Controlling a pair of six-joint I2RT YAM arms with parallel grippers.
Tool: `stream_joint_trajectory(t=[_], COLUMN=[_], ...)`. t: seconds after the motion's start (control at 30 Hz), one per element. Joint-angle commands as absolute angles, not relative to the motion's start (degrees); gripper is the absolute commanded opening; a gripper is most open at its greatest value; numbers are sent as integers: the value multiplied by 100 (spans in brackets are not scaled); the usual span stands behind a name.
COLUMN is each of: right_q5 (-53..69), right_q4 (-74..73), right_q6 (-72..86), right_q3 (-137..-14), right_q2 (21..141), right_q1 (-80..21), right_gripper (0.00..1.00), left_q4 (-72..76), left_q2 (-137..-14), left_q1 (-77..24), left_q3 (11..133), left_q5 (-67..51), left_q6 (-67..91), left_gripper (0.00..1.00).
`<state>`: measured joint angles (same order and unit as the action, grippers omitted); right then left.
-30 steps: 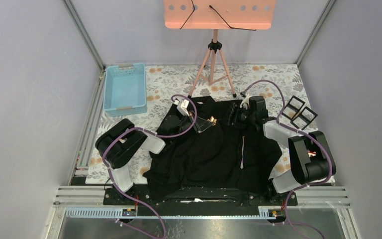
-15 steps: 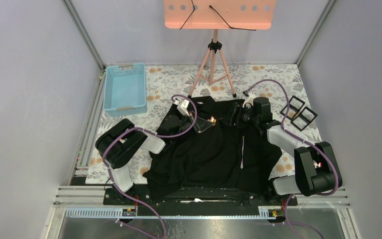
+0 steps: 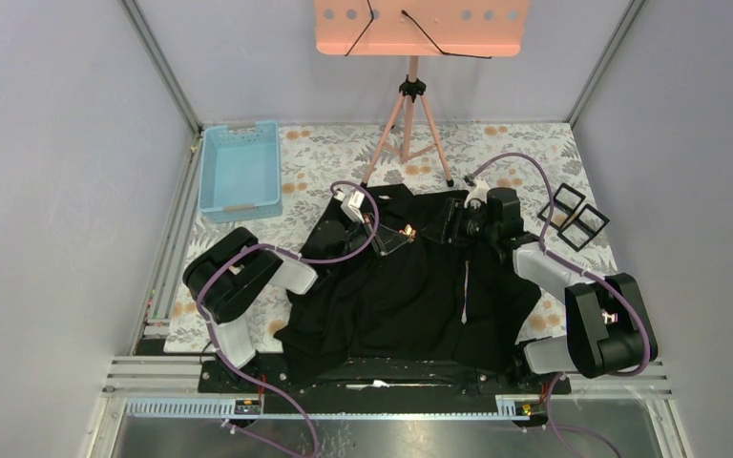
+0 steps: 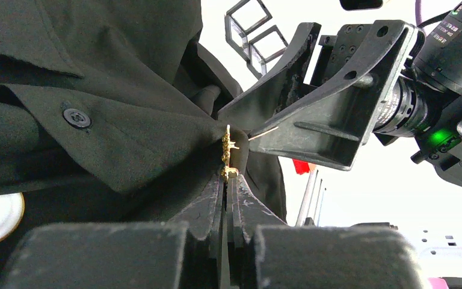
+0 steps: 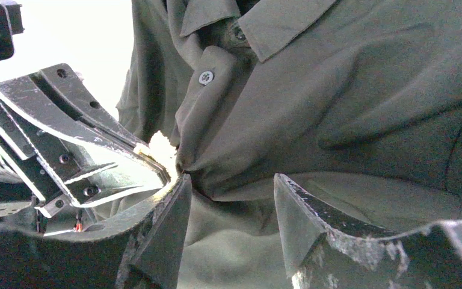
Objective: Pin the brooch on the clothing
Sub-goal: Pin the brooch to the clothes.
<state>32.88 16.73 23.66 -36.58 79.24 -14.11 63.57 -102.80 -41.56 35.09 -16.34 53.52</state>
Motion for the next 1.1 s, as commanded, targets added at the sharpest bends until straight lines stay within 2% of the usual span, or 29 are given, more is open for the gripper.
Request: stream_joint_trajectory(t=[0.0, 0.6, 0.77, 1.07], right_q5=[3587, 3802, 4345, 4573], right_q4=[2051, 2045, 1668, 980], right_q6=[2304, 2210, 1895, 1407], right_q3=[-3569, -3654, -3888, -4083], right_q2=[7693, 7660, 7778, 7754], right_q1=[-1428, -1423, -1428, -1426], right_gripper=[59, 57, 55, 53], left_q4=[6679, 6700, 6906, 7100], left_q2=[-10223, -10295, -10442, -10642], left_q1=[-4168, -4168, -4108, -3892], left_q3=[3718, 3867, 3985, 4074], left_q5=[-1881, -2390, -2969, -3677], left_q6=[5238, 5056, 4991, 4913], left_gripper=[0, 0, 0, 0])
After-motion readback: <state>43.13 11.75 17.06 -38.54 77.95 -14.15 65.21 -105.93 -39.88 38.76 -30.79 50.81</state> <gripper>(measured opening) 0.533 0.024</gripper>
